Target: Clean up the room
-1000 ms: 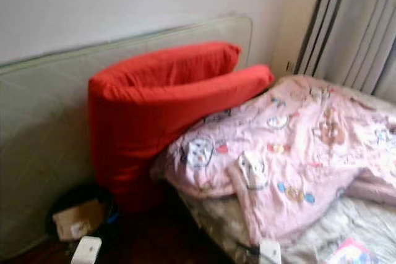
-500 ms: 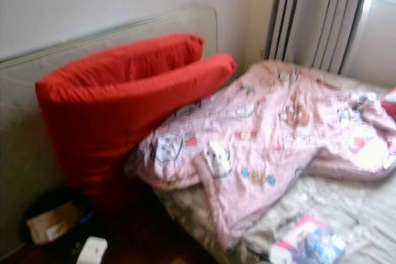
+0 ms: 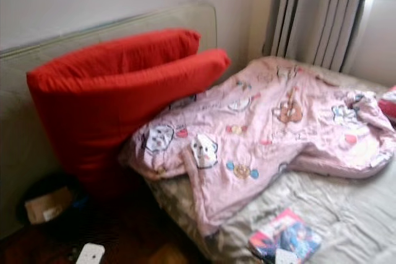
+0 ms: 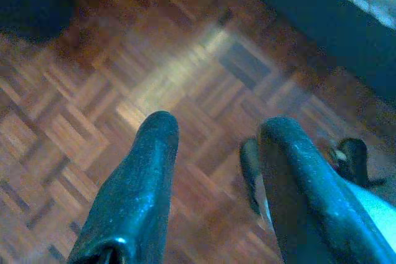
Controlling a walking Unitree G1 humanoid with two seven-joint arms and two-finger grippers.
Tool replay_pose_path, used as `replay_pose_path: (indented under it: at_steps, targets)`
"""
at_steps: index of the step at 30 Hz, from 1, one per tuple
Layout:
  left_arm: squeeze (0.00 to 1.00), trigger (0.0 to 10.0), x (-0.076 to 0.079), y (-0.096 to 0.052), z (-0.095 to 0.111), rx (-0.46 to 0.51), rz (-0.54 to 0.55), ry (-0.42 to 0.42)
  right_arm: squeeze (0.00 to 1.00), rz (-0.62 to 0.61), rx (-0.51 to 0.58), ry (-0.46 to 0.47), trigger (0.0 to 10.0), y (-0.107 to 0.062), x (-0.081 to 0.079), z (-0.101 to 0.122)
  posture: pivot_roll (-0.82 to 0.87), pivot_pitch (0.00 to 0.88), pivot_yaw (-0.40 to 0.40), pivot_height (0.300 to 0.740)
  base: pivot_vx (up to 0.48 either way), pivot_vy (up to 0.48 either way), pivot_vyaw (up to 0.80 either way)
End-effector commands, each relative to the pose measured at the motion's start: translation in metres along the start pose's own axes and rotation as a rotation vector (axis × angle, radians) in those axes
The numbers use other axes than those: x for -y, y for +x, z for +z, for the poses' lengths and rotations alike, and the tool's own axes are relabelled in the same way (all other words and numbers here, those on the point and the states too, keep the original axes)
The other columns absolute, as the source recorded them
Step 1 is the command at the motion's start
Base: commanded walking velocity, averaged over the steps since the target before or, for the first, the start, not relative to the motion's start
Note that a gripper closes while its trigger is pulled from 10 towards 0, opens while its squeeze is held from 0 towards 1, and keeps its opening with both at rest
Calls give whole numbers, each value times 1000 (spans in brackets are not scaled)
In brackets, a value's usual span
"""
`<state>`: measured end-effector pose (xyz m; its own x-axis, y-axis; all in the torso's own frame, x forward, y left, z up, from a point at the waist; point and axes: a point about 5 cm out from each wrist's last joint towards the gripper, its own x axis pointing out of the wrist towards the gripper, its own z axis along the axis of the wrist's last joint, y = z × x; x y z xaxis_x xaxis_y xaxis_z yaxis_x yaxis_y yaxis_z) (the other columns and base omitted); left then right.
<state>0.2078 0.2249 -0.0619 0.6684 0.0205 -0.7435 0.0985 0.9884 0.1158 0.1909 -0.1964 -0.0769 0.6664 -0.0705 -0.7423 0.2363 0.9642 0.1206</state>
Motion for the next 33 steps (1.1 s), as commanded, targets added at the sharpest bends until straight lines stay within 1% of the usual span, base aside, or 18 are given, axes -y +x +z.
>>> replay_pose_path:
  at_steps: [1,5,8,13,15,19,20,21,22,23,24,25,27,29,30,31,32,33]
  targets:
    - [0,10000,-2,-3,-11,-28,12,-23,0,13,-15,-2,10000,-1,-5,-7,25,96,13,740,0,-330,0]
    - [0,10000,-1,-5,-17,-37,24,-39,0,10,-21,-11,10000,-3,-3,-12,33,98,2,740,0,0,0]
    - [0,10000,0,-6,-21,-20,43,-49,0,5,-15,-27,10000,-5,0,-16,45,106,-9,740,0,0,0]
    - [0,10000,1,-9,-23,40,86,-78,0,-3,18,-26,10000,-7,4,-17,56,115,-26,740,0,0,0]
    - [0,10000,1,-9,-23,52,98,-80,0,-3,28,-20,10000,-8,4,-18,57,115,-28,740,0,0,0]
    - [0,10000,0,-12,-25,89,141,-109,0,-4,60,-18,10000,-10,5,-19,54,111,-34,740,0,0,0]
    - [0,10000,-6,-12,-11,181,165,-124,0,-5,80,-9,10000,-11,6,-19,49,108,-33,740,0,0,0]
    - [0,10000,-13,-12,8,285,186,-127,0,-2,94,-6,10000,-12,6,-19,46,109,-31,740,0,0,0]
    - [0,10000,-18,-13,22,356,198,-126,0,1,103,-4,10000,-12,6,-19,46,109,-31,740,0,0,0]
    - [0,10000,-18,-13,22,356,198,-126,0,1,103,-4,10000,-12,6,-19,46,109,-31,740,0,0,0]
    - [0,10000,-25,-18,36,457,226,-127,0,31,251,-37,10000,-1,4,35,39,108,-31,740,0,0,0]
    - [0,10000,-26,-19,39,484,231,-126,0,41,314,-49,10000,2,3,59,37,111,-32,740,0,0,0]
    - [0,10000,-30,-23,53,570,250,-122,0,63,428,-64,10000,1,-1,89,35,123,-33,740,0,0,0]
    - [0,10000,-32,-26,65,631,277,-120,0,71,464,-65,10000,0,-3,95,37,134,-35,740,0,0,0]
    - [0,10000,-33,-29,74,682,289,-117,0,83,485,-69,10000,-1,-5,98,39,140,-38,740,0,0,0]
    - [0,10000,-33,-29,74,682,289,-117,0,83,485,-69,10000,-1,-5,98,39,140,-38,740,0,0,0]
    - [0,10000,-31,-32,82,728,284,-111,0,92,509,-79,10000,-2,-7,101,41,149,-42,740,0,0,0]
    - [0,10000,-29,-33,85,747,278,-108,0,94,521,-83,10000,-2,-9,102,41,149,-42,740,0,0,0]
